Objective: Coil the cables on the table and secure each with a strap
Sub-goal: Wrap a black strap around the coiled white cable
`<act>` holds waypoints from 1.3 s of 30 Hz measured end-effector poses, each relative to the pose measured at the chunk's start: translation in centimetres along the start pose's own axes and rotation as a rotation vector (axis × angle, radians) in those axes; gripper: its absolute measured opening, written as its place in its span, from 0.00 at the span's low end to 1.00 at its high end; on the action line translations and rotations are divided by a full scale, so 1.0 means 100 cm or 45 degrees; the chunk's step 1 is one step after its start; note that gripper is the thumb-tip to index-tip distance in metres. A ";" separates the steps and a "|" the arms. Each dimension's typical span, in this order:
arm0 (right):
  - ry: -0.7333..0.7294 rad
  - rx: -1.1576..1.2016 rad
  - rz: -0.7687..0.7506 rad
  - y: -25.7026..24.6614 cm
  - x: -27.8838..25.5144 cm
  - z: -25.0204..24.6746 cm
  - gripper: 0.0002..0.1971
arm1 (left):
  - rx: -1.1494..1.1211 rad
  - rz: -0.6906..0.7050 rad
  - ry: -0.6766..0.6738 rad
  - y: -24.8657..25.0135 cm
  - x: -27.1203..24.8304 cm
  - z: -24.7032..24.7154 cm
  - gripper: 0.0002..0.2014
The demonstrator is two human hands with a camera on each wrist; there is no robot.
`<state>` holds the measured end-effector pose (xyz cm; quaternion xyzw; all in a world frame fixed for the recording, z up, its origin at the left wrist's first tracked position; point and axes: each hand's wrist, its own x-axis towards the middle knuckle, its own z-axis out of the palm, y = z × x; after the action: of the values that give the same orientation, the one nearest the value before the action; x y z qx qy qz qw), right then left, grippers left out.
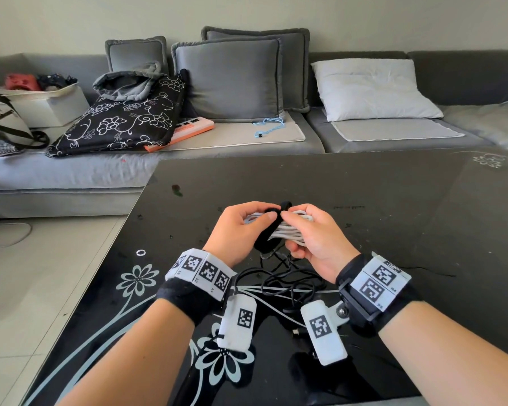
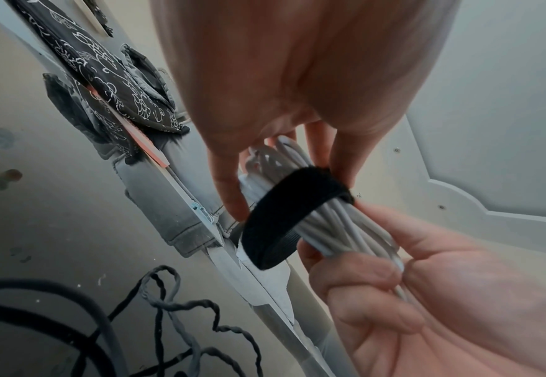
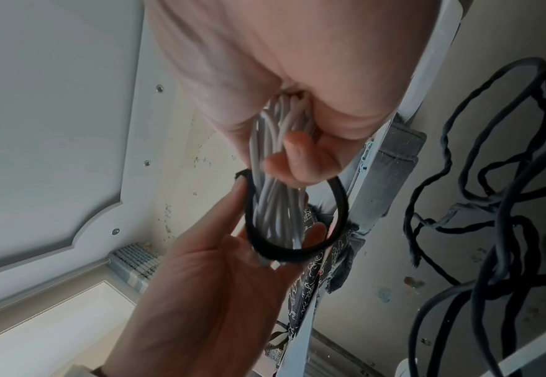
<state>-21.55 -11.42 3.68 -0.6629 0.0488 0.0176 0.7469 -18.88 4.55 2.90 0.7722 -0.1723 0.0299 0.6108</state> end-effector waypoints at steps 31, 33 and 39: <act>0.138 -0.154 -0.083 -0.004 0.003 0.003 0.08 | -0.279 -0.083 0.249 0.009 0.000 0.019 0.06; 0.111 -0.117 -0.097 -0.005 0.003 0.002 0.07 | -0.324 -0.086 0.233 0.011 0.000 0.020 0.07; 0.117 -0.178 -0.124 -0.006 0.005 0.003 0.03 | -0.362 -0.113 0.233 0.009 -0.001 0.019 0.08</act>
<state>-20.95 -11.21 4.27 -0.7150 0.0493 -0.0458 0.6959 -19.52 2.61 3.28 0.6789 -0.0842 0.0482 0.7278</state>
